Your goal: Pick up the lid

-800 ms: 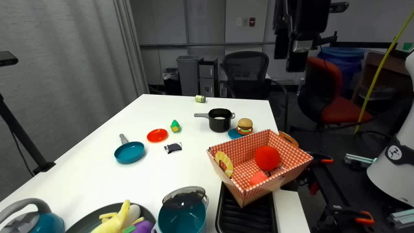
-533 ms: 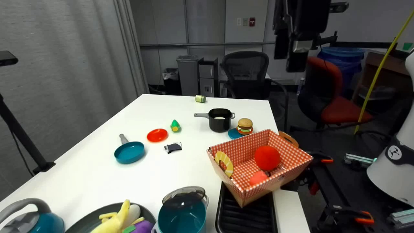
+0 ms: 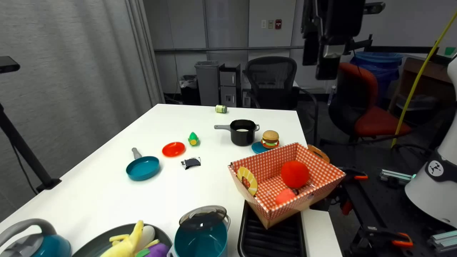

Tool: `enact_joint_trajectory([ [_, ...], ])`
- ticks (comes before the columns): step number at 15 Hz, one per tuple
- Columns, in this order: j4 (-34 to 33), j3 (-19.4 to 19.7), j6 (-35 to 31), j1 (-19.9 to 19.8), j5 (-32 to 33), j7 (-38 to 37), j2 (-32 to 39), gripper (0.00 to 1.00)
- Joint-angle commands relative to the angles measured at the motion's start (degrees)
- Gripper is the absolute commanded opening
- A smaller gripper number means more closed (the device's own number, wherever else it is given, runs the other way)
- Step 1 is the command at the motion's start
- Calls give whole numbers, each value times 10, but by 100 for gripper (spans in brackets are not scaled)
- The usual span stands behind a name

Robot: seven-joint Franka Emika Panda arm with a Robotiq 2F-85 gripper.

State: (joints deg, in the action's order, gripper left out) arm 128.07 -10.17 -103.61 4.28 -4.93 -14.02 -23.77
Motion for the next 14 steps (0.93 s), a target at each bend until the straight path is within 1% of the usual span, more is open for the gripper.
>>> enact_joint_trajectory([
  [1, -1, 3, 2, 4, 2, -1, 1, 100],
  [10, -2, 3, 2, 4, 2, -1, 1, 100],
  [14, 11, 1, -2, 7, 1, 0, -3, 100],
])
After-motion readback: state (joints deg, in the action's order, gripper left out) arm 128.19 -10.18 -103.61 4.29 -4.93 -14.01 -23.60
